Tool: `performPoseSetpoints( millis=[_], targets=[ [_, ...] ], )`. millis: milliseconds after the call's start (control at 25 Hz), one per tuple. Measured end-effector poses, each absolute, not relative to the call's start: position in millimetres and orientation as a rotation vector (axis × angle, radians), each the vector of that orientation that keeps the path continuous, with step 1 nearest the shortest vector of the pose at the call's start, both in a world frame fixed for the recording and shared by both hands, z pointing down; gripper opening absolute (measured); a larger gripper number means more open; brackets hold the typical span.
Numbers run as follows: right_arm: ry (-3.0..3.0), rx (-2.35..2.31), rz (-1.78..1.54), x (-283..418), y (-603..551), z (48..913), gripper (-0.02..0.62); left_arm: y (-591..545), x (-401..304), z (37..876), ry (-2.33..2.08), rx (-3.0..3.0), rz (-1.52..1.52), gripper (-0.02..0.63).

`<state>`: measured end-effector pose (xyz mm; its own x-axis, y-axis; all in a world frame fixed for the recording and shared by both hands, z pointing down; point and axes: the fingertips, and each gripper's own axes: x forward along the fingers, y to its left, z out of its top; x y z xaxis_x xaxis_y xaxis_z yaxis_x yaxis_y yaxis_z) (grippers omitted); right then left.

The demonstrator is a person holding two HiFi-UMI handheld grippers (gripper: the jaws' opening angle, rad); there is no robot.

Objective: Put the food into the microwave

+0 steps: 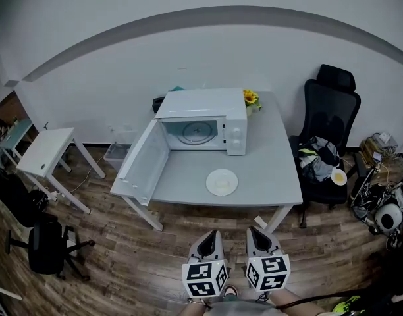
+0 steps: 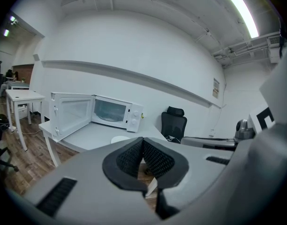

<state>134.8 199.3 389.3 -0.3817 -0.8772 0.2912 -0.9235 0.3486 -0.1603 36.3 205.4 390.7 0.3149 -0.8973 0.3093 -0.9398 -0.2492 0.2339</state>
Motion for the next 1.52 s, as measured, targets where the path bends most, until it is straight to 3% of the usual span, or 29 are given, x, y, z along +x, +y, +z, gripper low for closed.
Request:
performPoseSetpoints(
  millis=[1520],
  targets=[
    [-2.445,1.631,0.508,145.4,119.6,409.8,0.017,126.5,37.9,410.9,-1.668,2.178,0.207,0.003]
  ],
)
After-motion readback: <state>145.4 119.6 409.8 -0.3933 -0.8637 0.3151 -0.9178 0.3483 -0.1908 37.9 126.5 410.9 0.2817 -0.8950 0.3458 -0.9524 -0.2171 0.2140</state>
